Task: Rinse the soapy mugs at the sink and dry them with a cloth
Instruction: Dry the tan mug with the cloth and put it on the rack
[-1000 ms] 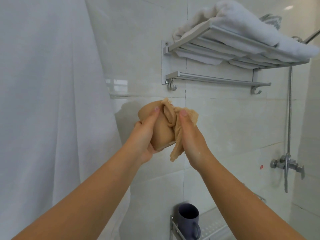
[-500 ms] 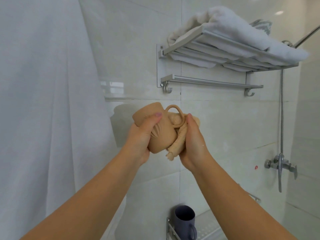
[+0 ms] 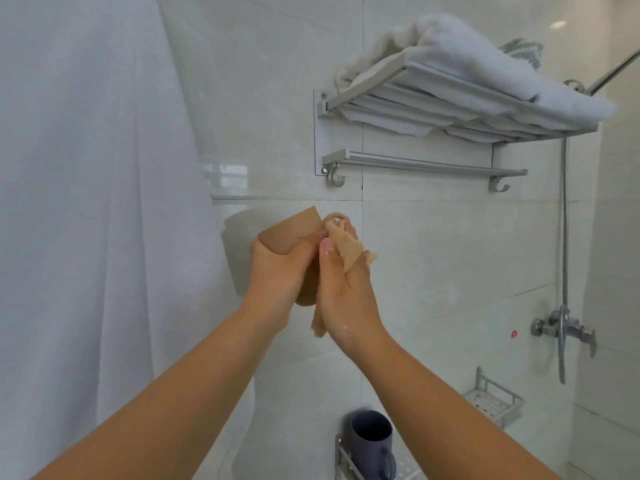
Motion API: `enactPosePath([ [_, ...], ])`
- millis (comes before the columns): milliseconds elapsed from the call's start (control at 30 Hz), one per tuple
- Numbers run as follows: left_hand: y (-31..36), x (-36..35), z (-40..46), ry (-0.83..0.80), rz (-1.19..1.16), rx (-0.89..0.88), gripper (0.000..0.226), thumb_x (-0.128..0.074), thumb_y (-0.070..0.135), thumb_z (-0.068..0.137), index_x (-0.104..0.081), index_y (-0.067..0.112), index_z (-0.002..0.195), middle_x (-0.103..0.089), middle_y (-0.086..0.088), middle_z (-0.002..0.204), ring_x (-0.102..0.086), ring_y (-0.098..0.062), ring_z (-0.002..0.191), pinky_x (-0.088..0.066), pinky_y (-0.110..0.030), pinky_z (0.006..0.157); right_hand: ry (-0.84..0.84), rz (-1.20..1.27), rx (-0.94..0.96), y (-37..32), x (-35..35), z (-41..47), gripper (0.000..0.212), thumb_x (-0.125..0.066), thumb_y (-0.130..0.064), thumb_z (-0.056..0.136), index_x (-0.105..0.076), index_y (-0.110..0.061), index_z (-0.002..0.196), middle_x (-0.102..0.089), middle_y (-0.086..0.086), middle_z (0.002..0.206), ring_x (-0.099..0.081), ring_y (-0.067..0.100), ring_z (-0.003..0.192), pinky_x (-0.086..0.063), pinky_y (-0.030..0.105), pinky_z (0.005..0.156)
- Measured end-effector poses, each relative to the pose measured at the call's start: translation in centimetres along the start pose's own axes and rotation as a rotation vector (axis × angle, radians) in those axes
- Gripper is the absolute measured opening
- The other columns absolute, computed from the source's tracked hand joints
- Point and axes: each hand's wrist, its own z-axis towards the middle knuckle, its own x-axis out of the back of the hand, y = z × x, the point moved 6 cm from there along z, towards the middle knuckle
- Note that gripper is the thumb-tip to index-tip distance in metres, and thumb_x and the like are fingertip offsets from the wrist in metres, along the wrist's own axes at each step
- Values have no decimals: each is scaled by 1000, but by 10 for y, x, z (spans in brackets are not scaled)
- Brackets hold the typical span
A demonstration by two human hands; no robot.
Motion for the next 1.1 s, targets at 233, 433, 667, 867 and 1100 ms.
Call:
enactPosePath([
  [233,6,5,-2,38,-84,90,49,-79,42,67,-72,7,100,-75,-9,89,-73,-24,81,-56,-32,63,-54,-67,58,7,-15,2,74,-26,-63,85,-29,-24,149,-32,-9,153,-26,2,140,-27,24,115],
  [433,12,4,-4,87,-150,54,35,-77,38,68,-71,9,87,-72,-6,78,-72,-22,76,-55,-33,66,-23,-18,62,11,-29,-12,77,-22,-64,86,-7,-31,154,14,-20,158,17,-5,143,-1,33,122],
  [667,13,2,-7,157,-196,105,99,-79,56,39,-56,12,124,-73,-3,104,-73,-18,89,-58,-43,84,126,401,-418,7,-10,15,57,-32,-61,88,-58,-19,114,-68,14,111,-66,25,101,-51,45,95],
  [867,19,-8,-14,113,-175,10,82,-79,49,47,-61,11,117,-73,-2,102,-71,-11,89,-58,-32,74,127,891,-600,24,0,19,55,-26,-53,100,-67,-15,97,-75,9,84,-71,25,80,-55,37,72],
  [1100,20,-14,-18,79,-29,-140,58,-83,22,72,-45,18,116,-64,5,103,-65,1,81,-49,-10,58,35,992,-797,41,-7,6,68,-16,-55,100,-59,-10,127,-70,15,107,-67,30,92,-54,35,65],
])
